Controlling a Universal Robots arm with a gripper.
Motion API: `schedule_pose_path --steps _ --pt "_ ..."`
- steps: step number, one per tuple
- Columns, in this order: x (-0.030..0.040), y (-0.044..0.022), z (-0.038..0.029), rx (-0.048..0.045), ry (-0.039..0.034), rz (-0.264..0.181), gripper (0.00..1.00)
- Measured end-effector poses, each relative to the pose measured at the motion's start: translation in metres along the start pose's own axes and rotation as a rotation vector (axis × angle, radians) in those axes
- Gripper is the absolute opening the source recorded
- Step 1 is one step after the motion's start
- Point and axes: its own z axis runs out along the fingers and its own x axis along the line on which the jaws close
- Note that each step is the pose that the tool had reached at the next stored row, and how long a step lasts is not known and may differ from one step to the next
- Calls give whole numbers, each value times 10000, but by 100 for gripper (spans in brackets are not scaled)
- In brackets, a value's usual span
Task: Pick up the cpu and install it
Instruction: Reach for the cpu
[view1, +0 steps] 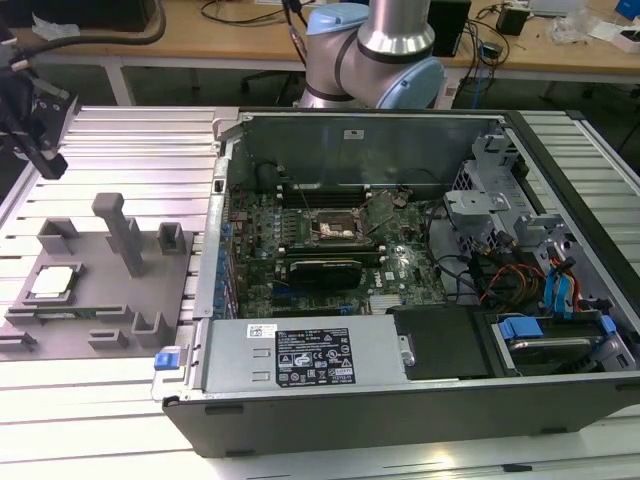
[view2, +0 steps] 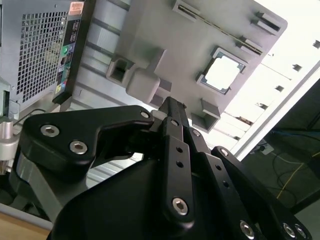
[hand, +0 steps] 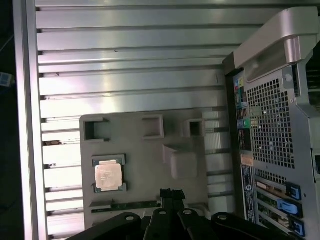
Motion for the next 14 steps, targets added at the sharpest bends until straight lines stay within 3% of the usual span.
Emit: schedule_pose_path --steps 4,8,9,10,11,12,13,14 --pt "60 -11 84 1 7 1 11" --pt "63 -11 91 9 21 2 11" --pt "64 -11 95 19 144 8 11" --pt "64 -12 99 34 332 15 11" --pt "64 -14 106 53 596 26 11" --pt "64 -15 111 67 777 34 11" --pt "65 -15 117 73 852 37 11" --pt "65 -15 116 74 854 37 11"
